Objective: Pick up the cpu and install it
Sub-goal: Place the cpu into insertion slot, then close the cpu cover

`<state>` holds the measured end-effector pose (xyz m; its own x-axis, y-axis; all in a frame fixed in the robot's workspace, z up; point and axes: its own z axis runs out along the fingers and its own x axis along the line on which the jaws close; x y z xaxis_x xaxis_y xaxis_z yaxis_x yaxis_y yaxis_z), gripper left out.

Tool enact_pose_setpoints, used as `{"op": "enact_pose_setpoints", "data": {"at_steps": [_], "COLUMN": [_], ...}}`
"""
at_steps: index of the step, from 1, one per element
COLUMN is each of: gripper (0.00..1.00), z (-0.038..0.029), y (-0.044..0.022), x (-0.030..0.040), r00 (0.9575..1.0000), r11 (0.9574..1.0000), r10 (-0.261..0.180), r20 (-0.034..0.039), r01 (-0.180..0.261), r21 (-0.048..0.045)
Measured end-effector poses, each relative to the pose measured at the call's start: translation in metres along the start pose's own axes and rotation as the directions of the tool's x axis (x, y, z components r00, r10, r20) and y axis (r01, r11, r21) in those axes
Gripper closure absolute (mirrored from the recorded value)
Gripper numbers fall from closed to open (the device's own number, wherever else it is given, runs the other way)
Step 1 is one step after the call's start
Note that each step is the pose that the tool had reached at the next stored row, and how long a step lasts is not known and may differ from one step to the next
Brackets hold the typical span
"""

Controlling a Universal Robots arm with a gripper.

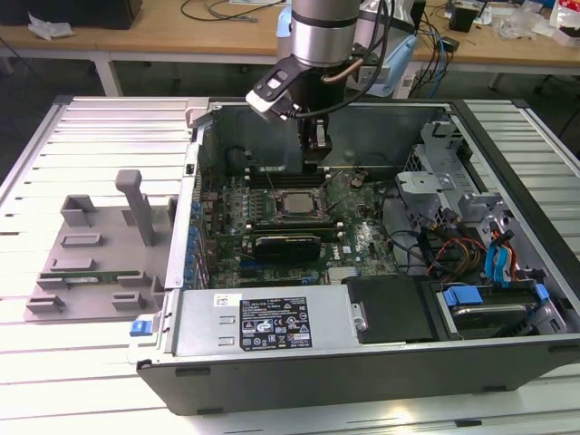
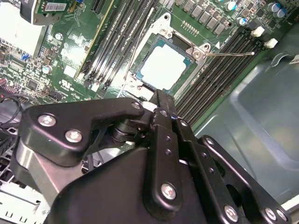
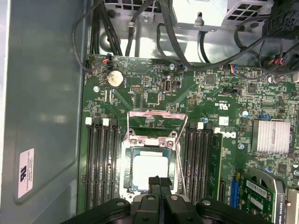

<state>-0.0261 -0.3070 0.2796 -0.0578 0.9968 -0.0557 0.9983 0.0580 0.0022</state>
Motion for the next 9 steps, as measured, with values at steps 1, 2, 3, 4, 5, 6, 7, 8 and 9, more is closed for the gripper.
{"op": "enact_pose_setpoints", "data": {"at_steps": [1, 2, 3, 4, 5, 6, 7, 8, 9], "gripper": [0.89, 0.89, 0.89, 0.89, 0.89, 0.89, 0.89, 0.89, 0.89], "z": [-0.0001, -0.0001, -0.0001, -0.0002, -0.0003, -0.0001, 0.0, 0.0001, 0.0002], "y": [0.0, 0.0, 0.0, 0.0004, 0.0017, 0.0037, 0.0059, 0.0095, 0.0104], "x": [0.0, 0.0, 0.0, -0.0001, -0.0002, -0.0002, -0.0004, -0.0006, -0.0006], "r00": [1.0, 1.0, 1.0, 1.0, 1.0, 1.0, 1.0, 1.0, 1.0], "r11": [1.0, 1.0, 1.0, 1.0, 1.0, 1.0, 1.0, 1.0, 1.0], "r10": [0.0, 0.0, 0.0, 0.0, 0.0, 0.0, 0.0, 0.0, 0.0], "r20": [0.0, 0.0, 0.0, 0.0, 0.0001, 0.0, 0.0, 0.0, 0.0], "r01": [0.0, 0.0, 0.0, 0.0, 0.0, 0.0, 0.0, 0.0, 0.0], "r21": [0.0001, 0.0, 0.0, 0.0, 0.0002, 0.0003, 0.0004, 0.0005, 0.0005]}}
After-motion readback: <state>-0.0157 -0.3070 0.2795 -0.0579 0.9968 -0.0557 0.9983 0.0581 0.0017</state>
